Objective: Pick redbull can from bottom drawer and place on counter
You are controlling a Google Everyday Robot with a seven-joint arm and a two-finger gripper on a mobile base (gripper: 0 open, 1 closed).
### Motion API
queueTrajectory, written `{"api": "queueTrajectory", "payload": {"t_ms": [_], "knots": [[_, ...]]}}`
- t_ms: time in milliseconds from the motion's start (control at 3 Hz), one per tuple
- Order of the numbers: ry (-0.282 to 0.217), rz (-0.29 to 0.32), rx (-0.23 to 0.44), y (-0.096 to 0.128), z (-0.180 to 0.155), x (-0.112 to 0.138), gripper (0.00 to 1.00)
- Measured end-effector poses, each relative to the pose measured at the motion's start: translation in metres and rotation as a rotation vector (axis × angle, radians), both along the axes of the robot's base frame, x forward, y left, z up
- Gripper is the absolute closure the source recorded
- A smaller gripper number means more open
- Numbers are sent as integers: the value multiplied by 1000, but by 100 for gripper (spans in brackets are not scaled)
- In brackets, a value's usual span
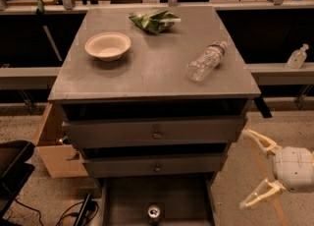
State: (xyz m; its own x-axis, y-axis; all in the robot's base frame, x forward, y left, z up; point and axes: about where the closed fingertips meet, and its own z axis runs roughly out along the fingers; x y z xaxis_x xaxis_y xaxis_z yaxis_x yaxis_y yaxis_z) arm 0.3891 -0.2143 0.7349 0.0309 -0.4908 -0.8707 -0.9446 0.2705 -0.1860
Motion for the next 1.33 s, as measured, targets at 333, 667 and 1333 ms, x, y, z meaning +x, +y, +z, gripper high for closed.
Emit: {"api": "queueTrajectory", "payload": {"t_ms": [333,667,1333], "knots": [[-3,0,-4,1,2,0,0],[0,-19,-23,9,-8,-1,0],[45,-49,16,63,-148,-22,0]]}}
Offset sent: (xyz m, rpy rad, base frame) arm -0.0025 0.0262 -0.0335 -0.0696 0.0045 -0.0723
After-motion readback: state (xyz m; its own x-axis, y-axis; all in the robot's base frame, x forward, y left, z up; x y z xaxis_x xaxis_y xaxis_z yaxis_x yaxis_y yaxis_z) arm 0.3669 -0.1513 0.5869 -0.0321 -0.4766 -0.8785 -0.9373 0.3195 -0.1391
